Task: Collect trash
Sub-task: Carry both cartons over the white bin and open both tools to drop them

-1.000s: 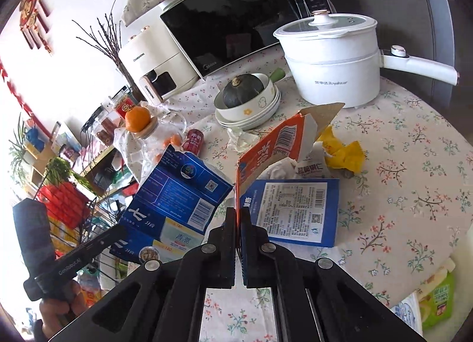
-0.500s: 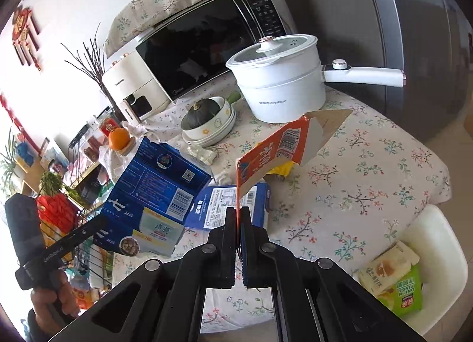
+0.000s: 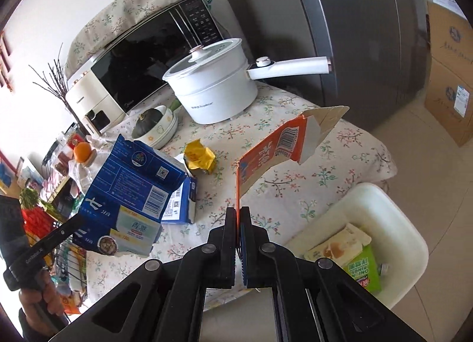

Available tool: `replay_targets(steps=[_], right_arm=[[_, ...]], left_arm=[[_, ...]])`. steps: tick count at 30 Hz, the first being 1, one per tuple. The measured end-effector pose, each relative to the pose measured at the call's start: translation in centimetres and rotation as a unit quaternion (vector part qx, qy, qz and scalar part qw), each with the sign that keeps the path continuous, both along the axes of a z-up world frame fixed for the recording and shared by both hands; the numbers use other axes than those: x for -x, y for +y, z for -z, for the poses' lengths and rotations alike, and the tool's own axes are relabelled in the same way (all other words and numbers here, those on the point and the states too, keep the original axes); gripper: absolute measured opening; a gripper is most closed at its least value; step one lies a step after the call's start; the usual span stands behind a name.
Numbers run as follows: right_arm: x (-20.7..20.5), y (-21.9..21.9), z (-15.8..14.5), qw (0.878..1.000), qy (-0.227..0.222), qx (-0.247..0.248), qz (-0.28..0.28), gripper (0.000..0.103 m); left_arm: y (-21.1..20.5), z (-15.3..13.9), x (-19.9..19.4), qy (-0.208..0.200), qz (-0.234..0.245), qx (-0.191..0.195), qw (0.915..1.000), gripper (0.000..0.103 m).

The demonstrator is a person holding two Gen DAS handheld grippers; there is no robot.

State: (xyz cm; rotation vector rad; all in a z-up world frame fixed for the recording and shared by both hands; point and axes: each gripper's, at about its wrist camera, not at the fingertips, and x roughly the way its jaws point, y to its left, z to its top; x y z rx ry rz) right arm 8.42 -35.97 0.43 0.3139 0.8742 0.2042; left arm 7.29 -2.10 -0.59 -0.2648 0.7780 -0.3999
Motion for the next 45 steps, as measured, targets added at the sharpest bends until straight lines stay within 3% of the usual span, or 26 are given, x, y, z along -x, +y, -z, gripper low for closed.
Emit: replay_targets(steps=[11, 22, 25, 27, 29, 39, 41, 42, 43, 45], right_arm=[[2.2, -7.4, 4.3, 0.994, 0.084, 0.028, 0.061, 0.003], [2.9, -11.0, 8.3, 0.985, 0.154, 0.032, 0.078, 0.005], [3.1, -11.3, 8.6, 0.984, 0.159, 0.028, 0.080, 0.011], [3.2, -11.9, 8.4, 0.982, 0.161, 0.030, 0.090, 0.025], [3.6, -12.5, 7.9, 0.982, 0.151, 0.035, 0.105, 0.046], [4.3, -13.8, 5.6, 0.984, 0.119, 0.053, 0.124, 0.056], [4.3, -13.8, 5.4, 0.983, 0.118, 0.061, 0.127, 0.060], [4.3, -13.8, 5.3, 0.983, 0.118, 0.062, 0.127, 0.061], [4.2, -13.9, 5.3, 0.983, 0.116, 0.062, 0.128, 0.063], [4.2, -13.8, 5.1, 0.983, 0.112, 0.061, 0.130, 0.064]], left_arm=[[-8.3, 1.0, 0.0, 0.017, 0.081, -0.007, 0.9965, 0.000], [-16.2, 3.2, 0.5, 0.037, 0.149, -0.036, 0.9875, 0.000], [-17.6, 4.1, 0.4, 0.043, 0.157, -0.045, 0.9856, 0.001], [-18.3, 4.7, 0.1, 0.049, 0.160, -0.050, 0.9847, 0.001], [-19.1, 5.5, -0.2, 0.053, 0.163, -0.054, 0.9837, 0.001], [-20.8, 7.6, -1.3, 0.053, 0.159, -0.075, 0.9831, 0.001], [-20.7, 7.4, -1.5, 0.048, 0.153, -0.086, 0.9833, 0.008], [-20.6, 7.4, -1.8, 0.047, 0.150, -0.092, 0.9833, 0.027], [-20.3, 7.3, -1.8, 0.046, 0.143, -0.098, 0.9838, 0.056], [-19.4, 7.0, -1.8, 0.034, 0.123, -0.106, 0.9862, 0.077]])
